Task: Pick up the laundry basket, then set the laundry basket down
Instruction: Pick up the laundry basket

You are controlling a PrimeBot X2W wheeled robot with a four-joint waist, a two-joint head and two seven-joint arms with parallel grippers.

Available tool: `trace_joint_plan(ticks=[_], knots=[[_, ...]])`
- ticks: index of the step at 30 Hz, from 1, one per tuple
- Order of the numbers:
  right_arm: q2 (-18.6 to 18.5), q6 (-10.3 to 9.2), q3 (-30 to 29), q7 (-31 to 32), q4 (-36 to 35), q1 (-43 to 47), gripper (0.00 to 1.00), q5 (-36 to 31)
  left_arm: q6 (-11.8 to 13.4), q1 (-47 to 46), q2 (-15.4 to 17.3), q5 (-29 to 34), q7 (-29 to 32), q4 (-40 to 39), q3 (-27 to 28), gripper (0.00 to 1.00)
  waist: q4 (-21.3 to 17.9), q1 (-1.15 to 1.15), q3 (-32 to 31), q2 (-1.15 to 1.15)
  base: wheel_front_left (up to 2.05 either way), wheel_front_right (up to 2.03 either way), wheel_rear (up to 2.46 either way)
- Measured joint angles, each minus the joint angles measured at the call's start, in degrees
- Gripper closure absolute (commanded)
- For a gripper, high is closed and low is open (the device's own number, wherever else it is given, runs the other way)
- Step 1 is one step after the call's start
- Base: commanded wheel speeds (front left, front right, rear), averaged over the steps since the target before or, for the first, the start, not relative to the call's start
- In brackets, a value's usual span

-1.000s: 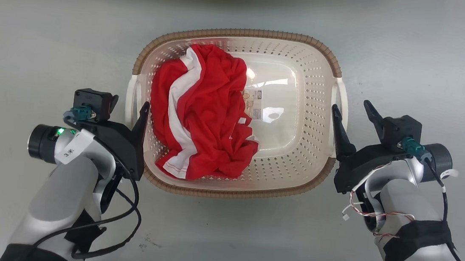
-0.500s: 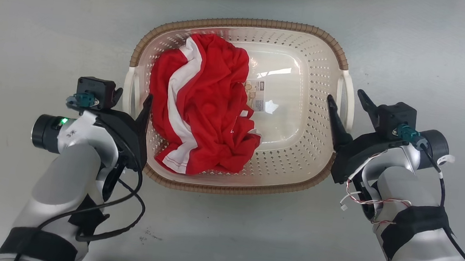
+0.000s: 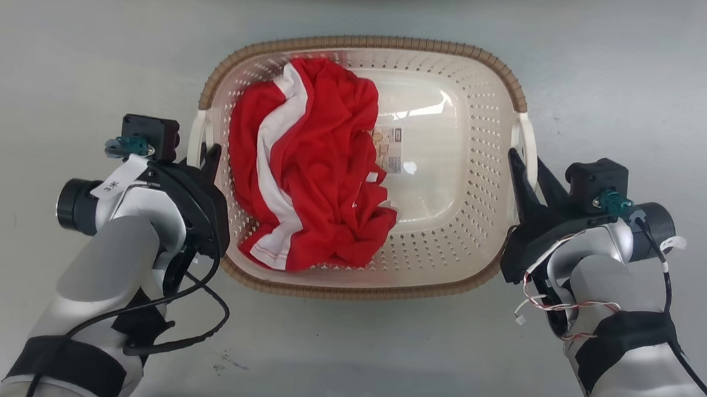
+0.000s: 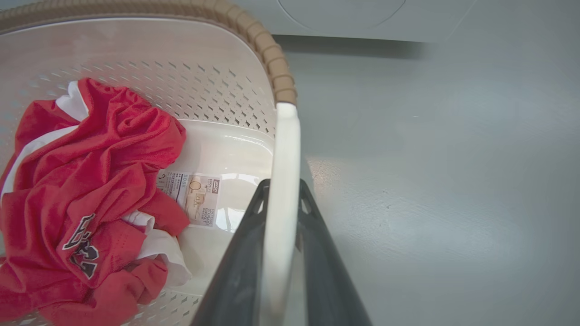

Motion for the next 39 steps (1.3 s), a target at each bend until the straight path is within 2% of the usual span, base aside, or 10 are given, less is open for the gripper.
trace_joint_plan(ticks=[8, 19, 39], knots=[[0.31, 1.34, 0.71, 0.42, 4.10, -0.29, 1.00, 1.11, -0.45, -0.02, -0.74, -1.15, 1.45, 3.18, -0.19, 1.00, -0.03, 0.00, -2.50, 0.00, 0.00, 0.00, 0.00], [1.04, 2.78, 0.83, 4.46, 10.44, -0.26, 1.00, 2.86, -0.94, 0.02, -1.94, -3.75, 6.13, 7.54, -0.53, 1.00, -0.52, 0.00, -8.55, 0.00, 0.00, 0.00, 0.00], [1.90, 3.55, 1.91, 12.39, 16.60, 1.49, 1.00, 6.08, -0.96, 3.81, -2.78, -9.03, 17.16, 9.33, -1.66, 1.00, -0.63, -0.01, -21.13, 0.00, 0.00, 0.00, 0.00]])
